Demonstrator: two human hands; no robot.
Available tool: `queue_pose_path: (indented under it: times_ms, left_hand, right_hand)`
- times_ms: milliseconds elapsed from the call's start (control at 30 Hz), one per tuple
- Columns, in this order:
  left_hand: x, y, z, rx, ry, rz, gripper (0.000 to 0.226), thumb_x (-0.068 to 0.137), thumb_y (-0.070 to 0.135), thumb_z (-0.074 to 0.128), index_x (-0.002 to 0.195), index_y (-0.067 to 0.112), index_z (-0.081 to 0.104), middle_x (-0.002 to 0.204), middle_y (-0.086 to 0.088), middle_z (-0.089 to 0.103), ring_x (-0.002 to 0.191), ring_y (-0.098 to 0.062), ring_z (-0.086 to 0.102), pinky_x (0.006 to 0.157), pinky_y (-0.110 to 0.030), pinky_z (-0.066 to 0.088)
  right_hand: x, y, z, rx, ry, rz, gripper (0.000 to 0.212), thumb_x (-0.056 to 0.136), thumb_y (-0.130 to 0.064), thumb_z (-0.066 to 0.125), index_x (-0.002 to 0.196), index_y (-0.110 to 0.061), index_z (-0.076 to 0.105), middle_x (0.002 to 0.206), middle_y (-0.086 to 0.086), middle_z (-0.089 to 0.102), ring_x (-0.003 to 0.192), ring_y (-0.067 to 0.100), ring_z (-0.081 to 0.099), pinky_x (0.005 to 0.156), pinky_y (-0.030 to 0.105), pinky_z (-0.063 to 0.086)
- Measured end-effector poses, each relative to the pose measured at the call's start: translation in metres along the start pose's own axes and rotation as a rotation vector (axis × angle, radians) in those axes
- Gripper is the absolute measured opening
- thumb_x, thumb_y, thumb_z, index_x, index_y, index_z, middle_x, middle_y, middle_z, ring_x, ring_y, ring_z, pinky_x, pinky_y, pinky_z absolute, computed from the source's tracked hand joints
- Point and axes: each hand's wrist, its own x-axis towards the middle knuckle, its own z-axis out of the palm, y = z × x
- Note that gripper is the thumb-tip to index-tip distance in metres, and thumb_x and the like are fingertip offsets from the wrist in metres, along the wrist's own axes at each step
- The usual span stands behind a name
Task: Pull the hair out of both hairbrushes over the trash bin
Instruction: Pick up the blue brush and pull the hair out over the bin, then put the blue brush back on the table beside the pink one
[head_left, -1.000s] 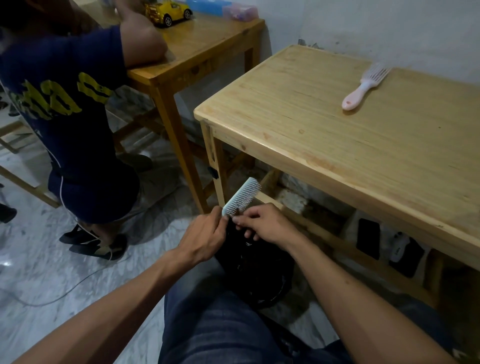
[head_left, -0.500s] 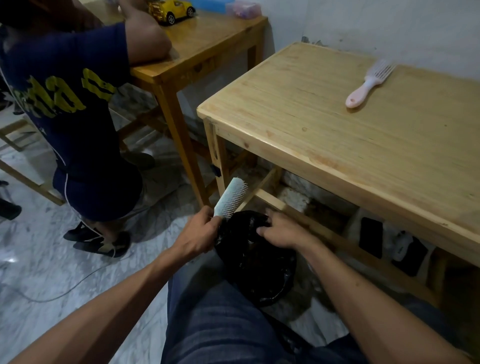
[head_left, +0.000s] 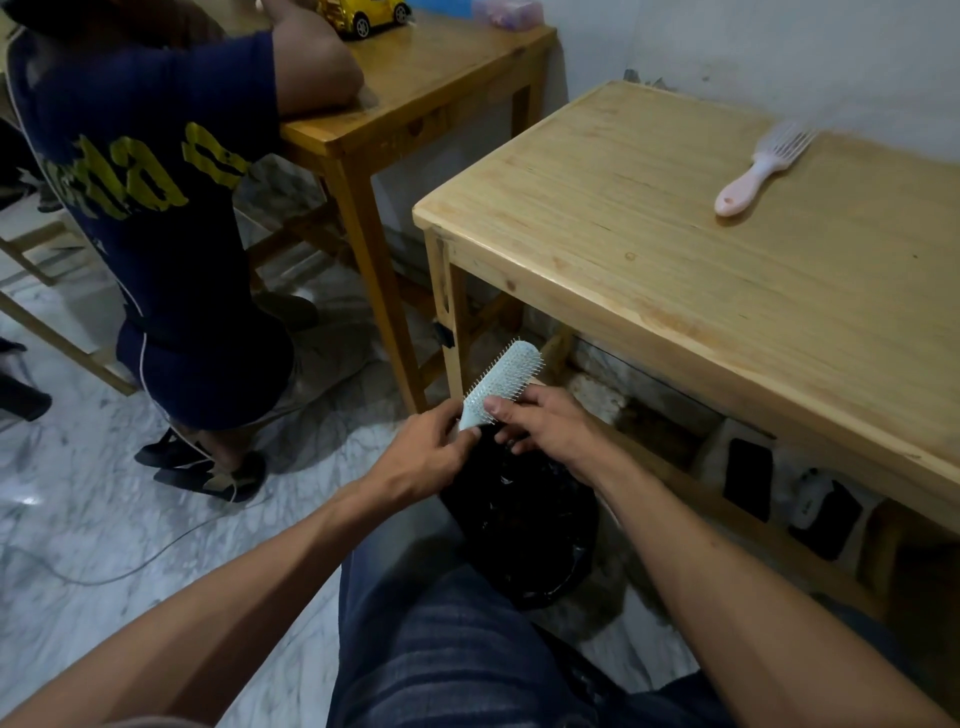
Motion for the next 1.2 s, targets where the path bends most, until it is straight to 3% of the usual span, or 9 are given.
queue_pose_path:
  times_ms: [100,200,367,467,633,833,967,1033,1200]
  left_hand:
    - [0.002,-0.008,-0.002,0.153,0.011,-0.033,0.014,0.095,0.035,0.061,0.104,0.024,0.061,0.078,0.008,0.064,0.064,-0.006,0.061,0.052,-0.021,0.041]
    - [-0.001,-0.014,-0.001,0.189,-0.065,-0.031,0.009,0.097,0.034,0.061,0.096,0.025,0.063,0.072,0.008,0.063,0.059,-0.004,0.059,0.051,-0.019,0.039]
    - [-0.007,-0.011,0.000,0.283,-0.192,0.009,0.033,0.095,0.044,0.062,0.074,0.019,0.059,0.062,0.001,0.061,0.053,-0.017,0.055,0.051,-0.032,0.039]
    - [-0.009,-0.007,-0.007,0.312,-0.117,-0.010,0.038,0.093,0.047,0.063,0.072,0.016,0.060,0.061,-0.002,0.064,0.054,-0.022,0.060,0.050,-0.034,0.040]
    - [-0.020,0.001,-0.028,0.334,0.002,-0.014,0.029,0.094,0.046,0.060,0.084,0.019,0.062,0.067,0.002,0.064,0.059,-0.022,0.061,0.051,-0.034,0.043]
    - [-0.032,0.035,-0.059,0.283,0.164,0.054,0.034,0.096,0.047,0.058,0.094,0.013,0.059,0.074,-0.005,0.068,0.065,-0.028,0.064,0.064,-0.049,0.055]
    - [-0.031,0.072,-0.067,0.179,0.254,0.143,0.035,0.090,0.042,0.069,0.111,0.017,0.055,0.081,0.003,0.064,0.067,-0.017,0.062,0.057,-0.034,0.049]
    - [-0.026,0.095,-0.065,0.144,0.284,0.224,0.045,0.087,0.038,0.073,0.122,0.019,0.052,0.090,0.006,0.062,0.076,-0.014,0.061,0.064,-0.031,0.049]
    - [0.006,0.160,-0.041,0.032,0.277,0.350,0.061,0.086,0.035,0.072,0.140,0.014,0.051,0.121,-0.006,0.067,0.102,-0.021,0.066,0.089,-0.043,0.057]
  right_hand:
    - [0.005,0.004,0.002,0.037,0.081,-0.007,0.011,0.092,-0.031,0.075,0.094,-0.020,0.074,0.080,-0.005,0.080,0.072,0.011,0.070,0.061,0.024,0.056]
    - [0.008,0.001,0.002,0.020,0.115,0.027,0.010,0.093,-0.026,0.074,0.097,-0.017,0.074,0.086,-0.002,0.079,0.069,0.010,0.069,0.060,0.022,0.056]
    - [0.005,-0.015,0.012,-0.227,0.135,-0.006,0.063,0.089,-0.030,0.076,0.146,-0.020,0.052,0.099,0.000,0.079,0.083,0.012,0.075,0.071,0.029,0.057]
    - [0.002,-0.034,0.021,-0.296,0.145,-0.068,0.070,0.090,-0.030,0.075,0.153,-0.021,0.044,0.106,0.003,0.076,0.093,0.016,0.074,0.083,0.036,0.061]
    - [0.001,-0.066,0.032,-0.373,0.180,-0.126,0.065,0.085,-0.045,0.076,0.142,-0.020,0.054,0.123,0.005,0.072,0.107,0.021,0.071,0.093,0.045,0.060]
    - [-0.013,-0.130,0.034,-0.323,0.206,-0.248,0.046,0.094,-0.029,0.071,0.136,-0.013,0.061,0.120,0.008,0.076,0.098,0.020,0.075,0.088,0.041,0.063]
    - [-0.021,-0.171,0.009,-0.300,0.340,-0.343,0.044,0.092,-0.028,0.072,0.131,-0.011,0.065,0.104,0.009,0.078,0.077,0.021,0.076,0.080,0.042,0.065]
    - [-0.025,-0.189,-0.013,-0.275,0.416,-0.361,0.045,0.091,-0.027,0.072,0.131,-0.009,0.064,0.107,0.012,0.076,0.073,0.019,0.071,0.074,0.037,0.064]
    - [-0.036,-0.212,-0.091,-0.153,0.612,-0.325,0.046,0.090,-0.026,0.073,0.131,-0.007,0.063,0.109,0.012,0.073,0.069,0.017,0.067,0.066,0.031,0.058]
